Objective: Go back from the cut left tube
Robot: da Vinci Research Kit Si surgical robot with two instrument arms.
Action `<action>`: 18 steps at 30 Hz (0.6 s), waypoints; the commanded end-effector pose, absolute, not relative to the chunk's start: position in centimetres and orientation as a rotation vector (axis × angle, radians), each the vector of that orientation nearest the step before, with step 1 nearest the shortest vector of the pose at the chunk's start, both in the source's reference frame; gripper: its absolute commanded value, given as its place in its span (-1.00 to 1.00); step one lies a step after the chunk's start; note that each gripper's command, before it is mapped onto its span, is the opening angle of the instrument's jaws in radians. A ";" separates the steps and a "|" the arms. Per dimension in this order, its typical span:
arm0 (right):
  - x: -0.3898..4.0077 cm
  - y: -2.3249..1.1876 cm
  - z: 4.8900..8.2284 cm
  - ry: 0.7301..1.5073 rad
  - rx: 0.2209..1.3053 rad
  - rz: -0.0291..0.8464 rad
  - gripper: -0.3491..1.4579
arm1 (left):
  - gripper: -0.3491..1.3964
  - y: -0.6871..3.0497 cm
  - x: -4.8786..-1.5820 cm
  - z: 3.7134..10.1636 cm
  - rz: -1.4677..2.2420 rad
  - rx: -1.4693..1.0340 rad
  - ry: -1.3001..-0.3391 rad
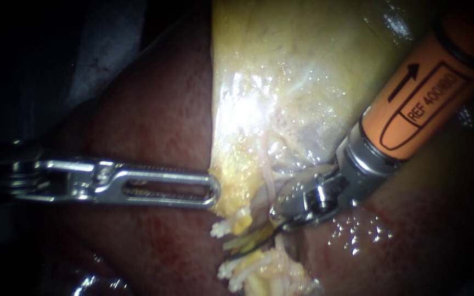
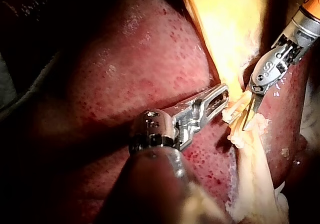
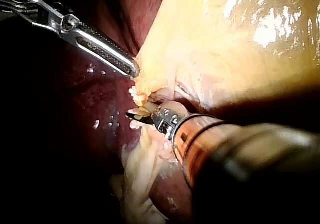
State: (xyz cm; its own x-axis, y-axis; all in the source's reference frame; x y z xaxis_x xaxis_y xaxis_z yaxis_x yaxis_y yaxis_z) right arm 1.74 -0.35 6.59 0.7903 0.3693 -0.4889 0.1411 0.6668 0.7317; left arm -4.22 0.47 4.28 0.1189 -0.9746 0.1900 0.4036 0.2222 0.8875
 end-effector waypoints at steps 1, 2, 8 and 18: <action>1.74 -0.35 6.59 0.665 0.846 0.141 -0.05 | -1.00 0.47 -4.22 4.28 -1.173 0.780 -0.934; 1.73 -0.35 6.59 0.666 0.846 0.141 -0.07 | -1.00 0.47 -4.22 4.28 -1.173 0.780 -0.934; 1.73 -0.34 6.58 0.666 0.847 0.141 -0.07 | -1.00 0.47 -4.22 4.28 -1.173 0.780 -0.934; 1.61 -0.28 6.46 0.670 0.849 0.144 -0.11 | -1.00 0.47 -4.22 4.28 -1.173 0.781 -0.934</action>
